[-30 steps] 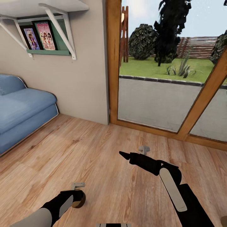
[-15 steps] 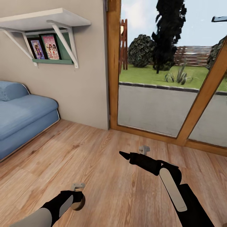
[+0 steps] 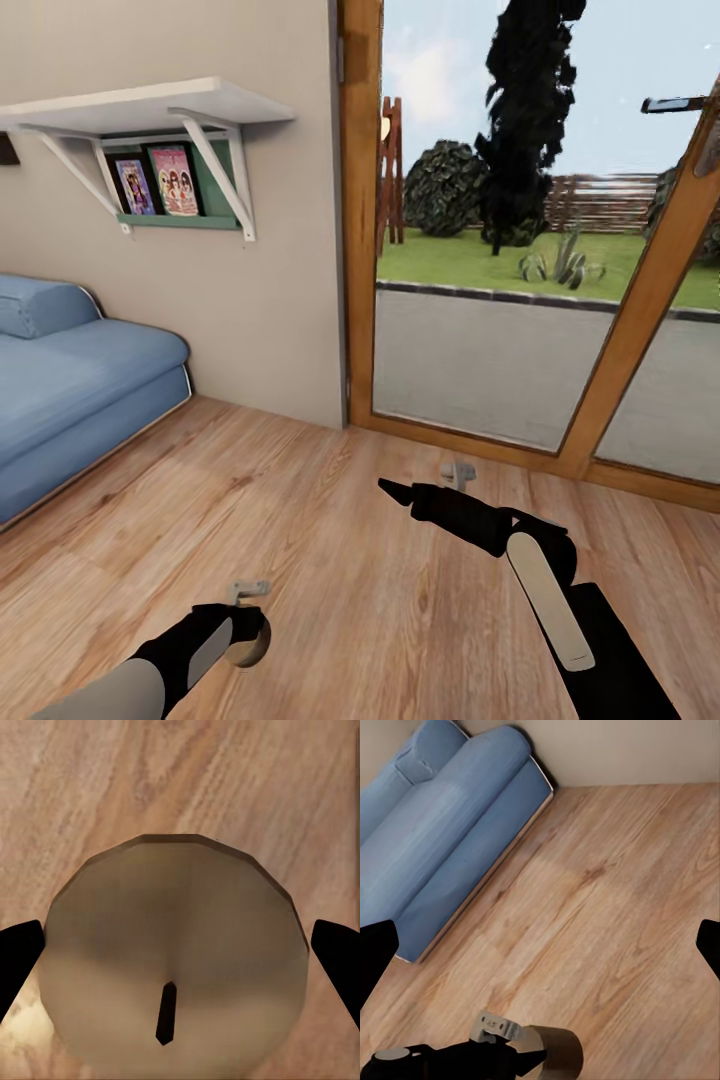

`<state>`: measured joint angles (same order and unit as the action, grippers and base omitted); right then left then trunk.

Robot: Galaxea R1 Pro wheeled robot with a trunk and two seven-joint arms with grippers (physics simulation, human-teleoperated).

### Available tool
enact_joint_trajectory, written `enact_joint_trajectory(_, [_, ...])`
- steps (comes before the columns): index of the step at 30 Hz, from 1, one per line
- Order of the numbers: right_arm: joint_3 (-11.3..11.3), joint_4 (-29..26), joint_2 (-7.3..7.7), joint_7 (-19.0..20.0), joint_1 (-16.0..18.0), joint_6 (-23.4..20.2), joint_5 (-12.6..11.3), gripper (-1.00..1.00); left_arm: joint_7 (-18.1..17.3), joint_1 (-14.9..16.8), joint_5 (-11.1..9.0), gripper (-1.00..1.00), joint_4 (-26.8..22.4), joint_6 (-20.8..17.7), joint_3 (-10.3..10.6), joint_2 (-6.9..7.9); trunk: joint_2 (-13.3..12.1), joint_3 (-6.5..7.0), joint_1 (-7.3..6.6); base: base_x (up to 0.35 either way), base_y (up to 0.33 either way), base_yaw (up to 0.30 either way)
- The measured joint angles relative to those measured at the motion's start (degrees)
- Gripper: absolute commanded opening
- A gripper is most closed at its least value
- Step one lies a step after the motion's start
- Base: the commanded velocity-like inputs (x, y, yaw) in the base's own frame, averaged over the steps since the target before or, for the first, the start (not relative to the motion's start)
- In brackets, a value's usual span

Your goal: Place each of the two pumpkins and all three candles from the living room inside a cabinet in the living room (use any cabinet), then make sure every cabinet is closed, and position the cauldron so it is next to a table in the living room.

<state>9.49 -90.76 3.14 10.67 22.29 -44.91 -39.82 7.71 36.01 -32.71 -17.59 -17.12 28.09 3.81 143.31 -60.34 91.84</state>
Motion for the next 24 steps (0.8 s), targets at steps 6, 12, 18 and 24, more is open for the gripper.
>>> enact_joint_trajectory(6, [-0.01, -0.01, 0.00, 0.00, -0.01, -0.03, -0.06, 1.00, -0.01, 0.01, 0.05, -1.00, -0.05, 0.00, 0.00, -0.01, -0.08, 1.37, -0.15, 0.000, 0.000, -0.059])
enact_joint_trajectory(12, [-0.02, -0.01, 0.01, -0.01, -0.01, -0.01, -0.06, 1.00, -0.01, 0.00, 0.04, -1.00, -0.05, 0.01, 0.07, -0.02, -2.43, 2.68, -1.44, 0.000, 0.000, -0.226])
enact_joint_trajectory(18, [-0.02, 0.05, 0.01, -0.01, -0.01, -0.03, -0.06, 1.00, -0.01, -0.04, 0.03, -1.00, -0.05, 0.01, 0.09, -0.06, -4.84, 4.03, -2.76, 0.000, 0.000, -0.258])
enact_joint_trajectory(24, [-0.02, 0.06, 0.01, -0.01, -0.01, -0.01, -0.06, 1.00, -0.01, -0.02, 0.02, -1.00, -0.05, 0.03, 0.10, -0.10, -7.24, 5.39, -4.08, 0.000, 0.000, -0.262])
